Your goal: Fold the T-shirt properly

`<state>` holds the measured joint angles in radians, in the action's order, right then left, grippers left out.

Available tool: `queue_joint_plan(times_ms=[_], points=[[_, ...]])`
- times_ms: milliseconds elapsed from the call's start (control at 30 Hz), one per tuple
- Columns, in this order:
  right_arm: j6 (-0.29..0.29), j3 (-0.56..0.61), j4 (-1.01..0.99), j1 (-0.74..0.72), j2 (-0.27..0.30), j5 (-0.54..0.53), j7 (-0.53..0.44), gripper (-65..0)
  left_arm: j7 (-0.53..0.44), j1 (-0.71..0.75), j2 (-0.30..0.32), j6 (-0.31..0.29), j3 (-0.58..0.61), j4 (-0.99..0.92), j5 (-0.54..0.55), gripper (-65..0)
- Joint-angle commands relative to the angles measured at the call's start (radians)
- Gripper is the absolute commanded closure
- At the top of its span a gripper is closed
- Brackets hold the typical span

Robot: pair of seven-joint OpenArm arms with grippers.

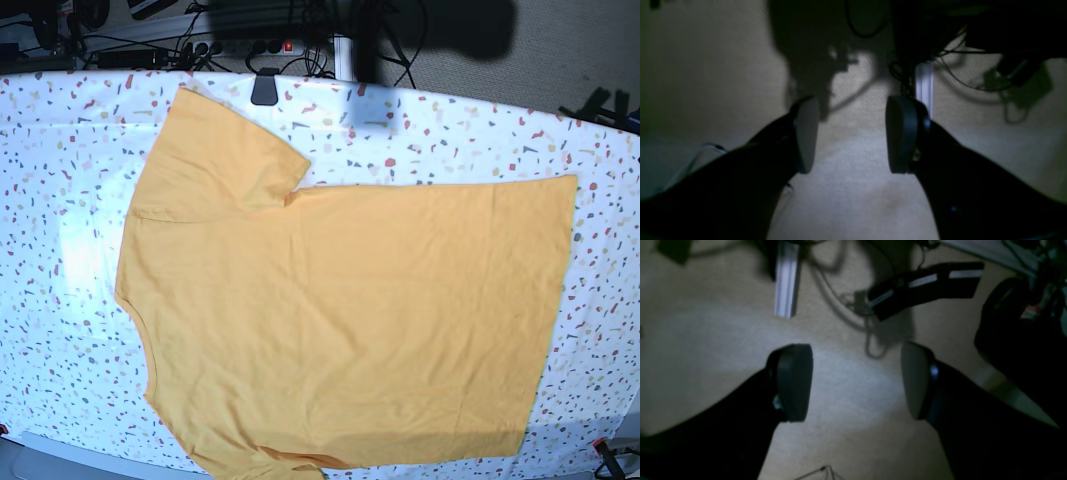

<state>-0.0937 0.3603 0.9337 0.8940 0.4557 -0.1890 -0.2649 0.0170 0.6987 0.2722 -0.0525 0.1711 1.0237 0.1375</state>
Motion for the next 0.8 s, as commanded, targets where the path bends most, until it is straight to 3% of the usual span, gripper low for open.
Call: queue_joint_plan(times_ms=[0, 133, 300, 433, 533, 667, 767], points=[[0.01, -0.001, 0.04, 0.052, 0.021, -0.001, -0.008, -41.5, -0.001, 0.048, 0.011, -0.005, 0.001, 0.04, 0.003, -32.0], [0.085, -0.001, 0.168, 0.169, 0.06, 0.0, -0.006, -41.5, 0.066, 0.149, 0.031, -0.002, 0.0, 0.183, 0.002, -32.0], [0.102, -0.001, 0.286, 0.279, 0.074, 0.049, 0.069, -41.5, 0.157, 0.237, 0.05, 0.098, -0.001, 0.311, 0.002, -32.0], [0.103, -0.001, 0.386, 0.336, 0.076, 0.089, 0.117, -41.5, 0.216, 0.279, 0.065, 0.097, -0.001, 0.375, 0.002, -32.0], [0.164, -0.001, 0.453, 0.36, 0.077, 0.091, 0.136, -41.5, 0.282, 0.293, 0.08, 0.098, -0.001, 0.413, 0.002, -32.0], [0.22, -0.001, 0.492, 0.364, 0.099, 0.188, 0.135, -41.5, 0.404, 0.299, 0.094, 0.098, -0.001, 0.462, 0.003, -32.0], [0.27, -0.001, 0.53, 0.37, 0.119, 0.19, 0.135, -41.5, 0.428, 0.299, 0.103, 0.098, -0.001, 0.496, 0.003, -32.0]])
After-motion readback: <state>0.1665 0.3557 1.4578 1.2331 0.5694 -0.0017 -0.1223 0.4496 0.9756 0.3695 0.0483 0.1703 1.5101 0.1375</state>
